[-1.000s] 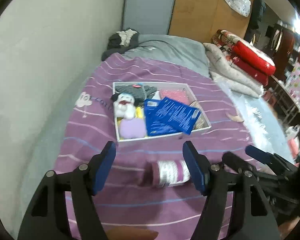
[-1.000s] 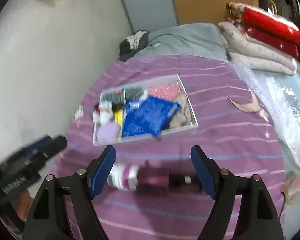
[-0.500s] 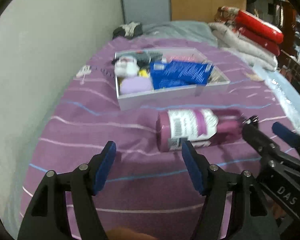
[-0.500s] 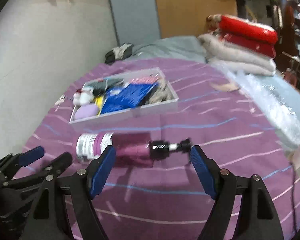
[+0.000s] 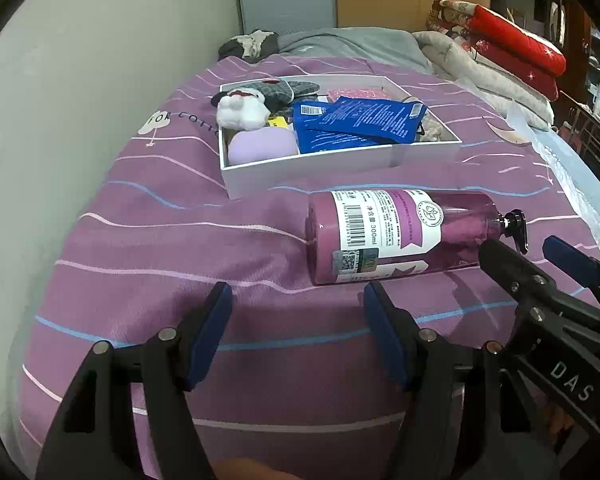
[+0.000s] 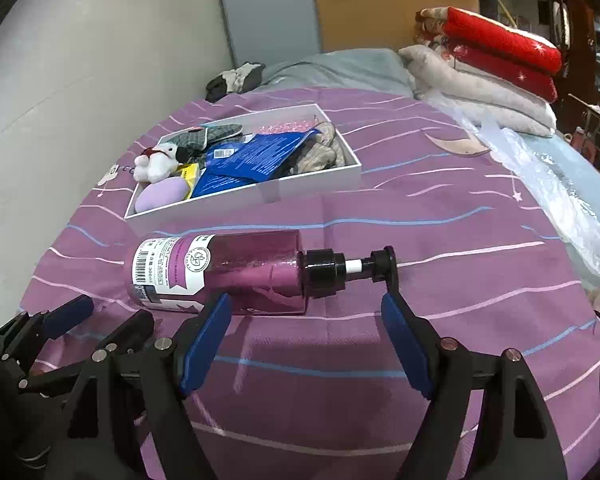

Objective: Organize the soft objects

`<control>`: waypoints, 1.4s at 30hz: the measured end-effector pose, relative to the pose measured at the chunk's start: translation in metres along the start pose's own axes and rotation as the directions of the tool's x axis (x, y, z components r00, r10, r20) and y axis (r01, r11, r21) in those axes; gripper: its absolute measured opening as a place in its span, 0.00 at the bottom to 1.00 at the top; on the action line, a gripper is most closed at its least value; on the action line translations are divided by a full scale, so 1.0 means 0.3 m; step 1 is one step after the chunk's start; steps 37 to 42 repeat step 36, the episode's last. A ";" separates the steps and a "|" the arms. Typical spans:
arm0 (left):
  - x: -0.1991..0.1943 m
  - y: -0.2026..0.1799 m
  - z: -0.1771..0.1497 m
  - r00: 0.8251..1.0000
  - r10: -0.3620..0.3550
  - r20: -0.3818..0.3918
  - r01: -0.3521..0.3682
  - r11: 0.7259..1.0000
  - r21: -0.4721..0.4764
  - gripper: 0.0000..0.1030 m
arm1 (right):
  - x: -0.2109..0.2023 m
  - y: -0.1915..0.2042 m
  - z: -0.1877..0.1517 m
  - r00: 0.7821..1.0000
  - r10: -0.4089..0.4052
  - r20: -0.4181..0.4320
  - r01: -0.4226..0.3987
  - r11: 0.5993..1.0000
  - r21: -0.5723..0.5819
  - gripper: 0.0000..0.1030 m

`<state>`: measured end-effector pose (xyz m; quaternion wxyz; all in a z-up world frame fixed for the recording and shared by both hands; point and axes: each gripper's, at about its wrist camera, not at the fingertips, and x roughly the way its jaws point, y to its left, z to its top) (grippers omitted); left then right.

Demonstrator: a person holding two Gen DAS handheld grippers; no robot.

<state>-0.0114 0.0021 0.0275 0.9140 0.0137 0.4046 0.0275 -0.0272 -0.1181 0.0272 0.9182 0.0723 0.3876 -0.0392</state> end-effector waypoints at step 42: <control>-0.031 -0.003 0.007 0.999 -0.009 0.041 0.009 1.000 0.009 0.62 | -0.097 0.036 -0.011 0.988 -0.036 0.149 0.043 0.998 -0.043 0.76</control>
